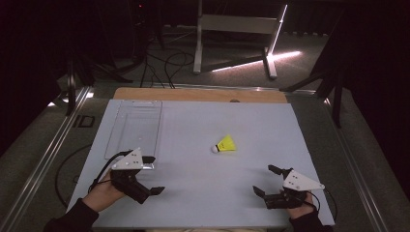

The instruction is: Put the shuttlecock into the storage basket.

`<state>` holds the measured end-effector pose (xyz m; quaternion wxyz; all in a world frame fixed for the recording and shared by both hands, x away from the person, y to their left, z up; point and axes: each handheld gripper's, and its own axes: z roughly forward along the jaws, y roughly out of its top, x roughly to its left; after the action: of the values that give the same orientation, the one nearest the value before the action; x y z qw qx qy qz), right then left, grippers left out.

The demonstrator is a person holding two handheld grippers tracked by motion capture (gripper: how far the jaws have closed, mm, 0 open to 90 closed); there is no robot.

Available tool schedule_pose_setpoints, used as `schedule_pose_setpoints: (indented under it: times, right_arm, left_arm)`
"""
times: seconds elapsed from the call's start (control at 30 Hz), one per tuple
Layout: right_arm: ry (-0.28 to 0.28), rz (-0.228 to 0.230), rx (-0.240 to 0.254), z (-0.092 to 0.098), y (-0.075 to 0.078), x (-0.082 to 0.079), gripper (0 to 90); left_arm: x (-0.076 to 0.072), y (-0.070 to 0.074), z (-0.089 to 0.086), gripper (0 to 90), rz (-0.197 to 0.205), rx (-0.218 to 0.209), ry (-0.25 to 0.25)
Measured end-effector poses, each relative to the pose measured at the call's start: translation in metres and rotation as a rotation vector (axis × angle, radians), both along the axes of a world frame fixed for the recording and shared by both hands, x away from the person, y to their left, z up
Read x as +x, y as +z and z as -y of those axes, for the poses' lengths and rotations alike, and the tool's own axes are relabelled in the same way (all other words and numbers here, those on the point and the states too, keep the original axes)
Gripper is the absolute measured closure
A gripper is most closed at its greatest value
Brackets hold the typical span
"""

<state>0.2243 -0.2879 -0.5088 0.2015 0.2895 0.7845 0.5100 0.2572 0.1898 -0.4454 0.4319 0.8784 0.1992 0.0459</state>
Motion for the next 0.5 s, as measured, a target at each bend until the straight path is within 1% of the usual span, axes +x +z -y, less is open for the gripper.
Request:
schedule_pose_setpoints:
  times: [0.07,0.1,0.17,0.2,0.3,0.5]
  right_arm:
    - [0.002,-0.001,0.0,0.0,0.0,0.0,8.4]
    - [0.001,-0.002,-0.001,0.0,0.0,0.0,8.4]
    - [0.001,0.0,0.0,0.0,0.0,0.0,8.4]
    - [0.002,0.0,-0.002,0.001,0.0,0.0,8.4]
    - [0.002,-0.001,-0.001,0.001,0.0,0.0,8.4]
    - [0.003,-0.007,0.001,0.0,0.0,0.0,8.4]
  left_arm:
    - [0.003,0.0,0.005,0.0,-0.011,0.016,-0.009]
    - [0.004,0.001,0.007,0.0,-0.01,0.028,-0.012]
    - [0.006,0.001,0.013,0.0,-0.02,0.056,-0.024]
    - [0.007,0.001,0.015,0.0,-0.016,0.071,-0.027]
    - [0.01,0.003,0.022,0.0,-0.033,0.098,-0.043]
    - [0.017,0.007,0.035,0.0,-0.062,0.135,-0.067]
